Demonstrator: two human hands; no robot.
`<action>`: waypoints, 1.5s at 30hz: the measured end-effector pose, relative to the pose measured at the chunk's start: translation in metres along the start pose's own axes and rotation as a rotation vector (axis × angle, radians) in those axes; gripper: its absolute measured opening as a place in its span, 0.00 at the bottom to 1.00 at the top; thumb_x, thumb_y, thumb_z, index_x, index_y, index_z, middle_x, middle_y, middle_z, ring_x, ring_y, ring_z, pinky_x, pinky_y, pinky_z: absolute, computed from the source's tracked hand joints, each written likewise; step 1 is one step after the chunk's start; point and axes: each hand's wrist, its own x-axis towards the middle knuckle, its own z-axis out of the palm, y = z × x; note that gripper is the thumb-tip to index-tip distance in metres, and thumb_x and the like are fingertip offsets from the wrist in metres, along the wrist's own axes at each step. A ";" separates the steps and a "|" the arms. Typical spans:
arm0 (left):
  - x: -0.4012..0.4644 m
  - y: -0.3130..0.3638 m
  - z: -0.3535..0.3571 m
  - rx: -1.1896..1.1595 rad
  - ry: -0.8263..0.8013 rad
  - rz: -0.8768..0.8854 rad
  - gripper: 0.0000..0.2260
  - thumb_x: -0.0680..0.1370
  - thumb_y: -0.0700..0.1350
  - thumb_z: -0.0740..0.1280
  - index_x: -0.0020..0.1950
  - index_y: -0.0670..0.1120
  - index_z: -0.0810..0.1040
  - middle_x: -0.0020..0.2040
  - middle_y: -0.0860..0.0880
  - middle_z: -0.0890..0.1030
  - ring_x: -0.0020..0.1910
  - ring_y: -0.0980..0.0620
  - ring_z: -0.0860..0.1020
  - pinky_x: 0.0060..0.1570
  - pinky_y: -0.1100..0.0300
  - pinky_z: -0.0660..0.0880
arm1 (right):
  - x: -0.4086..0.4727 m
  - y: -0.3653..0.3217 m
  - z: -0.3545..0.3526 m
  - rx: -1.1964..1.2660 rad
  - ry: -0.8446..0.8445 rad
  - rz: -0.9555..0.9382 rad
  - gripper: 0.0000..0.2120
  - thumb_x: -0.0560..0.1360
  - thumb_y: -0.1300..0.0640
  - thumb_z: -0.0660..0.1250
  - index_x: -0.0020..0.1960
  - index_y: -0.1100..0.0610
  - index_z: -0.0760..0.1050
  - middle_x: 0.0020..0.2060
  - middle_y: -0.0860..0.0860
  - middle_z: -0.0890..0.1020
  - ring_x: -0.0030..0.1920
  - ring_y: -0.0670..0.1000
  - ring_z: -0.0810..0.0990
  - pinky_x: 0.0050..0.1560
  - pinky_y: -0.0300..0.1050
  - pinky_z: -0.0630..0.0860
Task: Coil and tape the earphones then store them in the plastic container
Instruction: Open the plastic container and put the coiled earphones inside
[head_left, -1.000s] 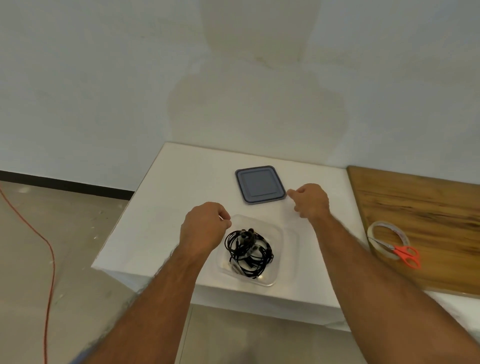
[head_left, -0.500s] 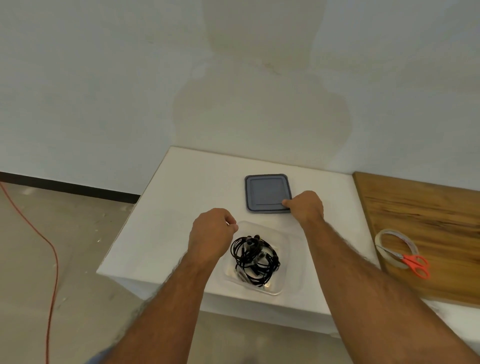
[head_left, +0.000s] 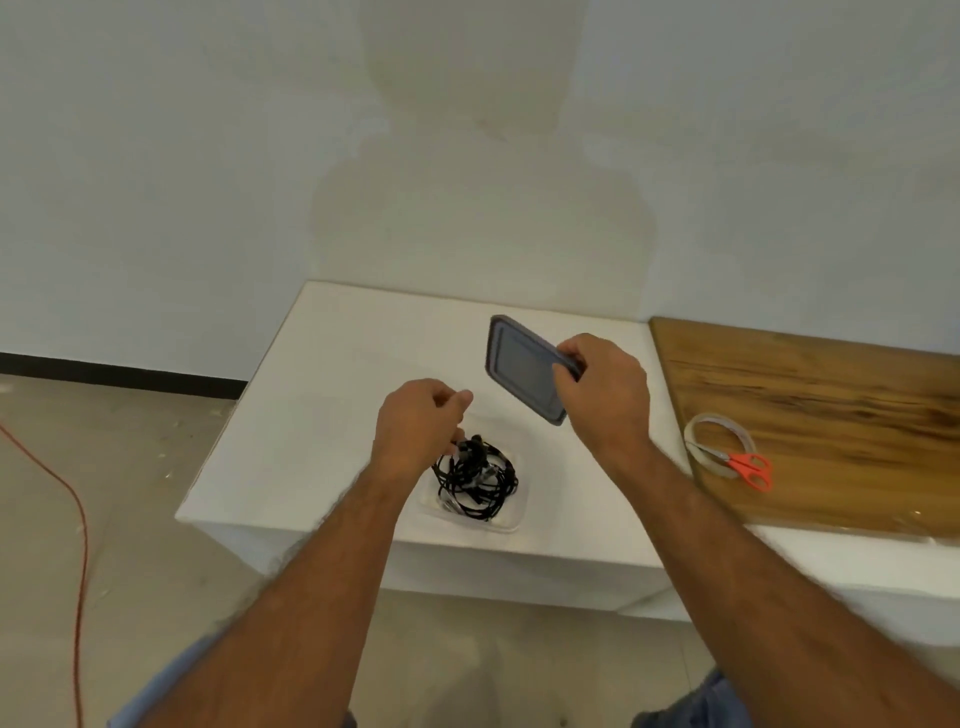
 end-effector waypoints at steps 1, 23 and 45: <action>-0.002 0.001 0.002 -0.024 -0.016 -0.004 0.11 0.79 0.51 0.66 0.48 0.44 0.81 0.40 0.49 0.84 0.34 0.55 0.84 0.37 0.57 0.82 | -0.006 -0.003 0.000 -0.008 0.011 -0.026 0.05 0.74 0.60 0.68 0.49 0.57 0.80 0.43 0.51 0.82 0.42 0.51 0.78 0.41 0.41 0.69; -0.013 -0.004 -0.056 -0.182 -0.438 -0.057 0.09 0.82 0.42 0.61 0.56 0.44 0.81 0.47 0.48 0.86 0.42 0.51 0.83 0.39 0.58 0.80 | -0.015 0.004 -0.016 0.290 -0.393 0.307 0.17 0.73 0.45 0.72 0.57 0.54 0.78 0.45 0.49 0.82 0.46 0.50 0.82 0.46 0.48 0.80; -0.002 -0.032 -0.024 0.385 -0.116 -0.066 0.04 0.76 0.43 0.71 0.50 0.47 0.82 0.41 0.47 0.83 0.38 0.51 0.83 0.34 0.62 0.79 | -0.062 0.017 0.019 0.411 -0.615 0.582 0.20 0.72 0.62 0.75 0.61 0.64 0.76 0.42 0.59 0.84 0.33 0.54 0.86 0.37 0.48 0.84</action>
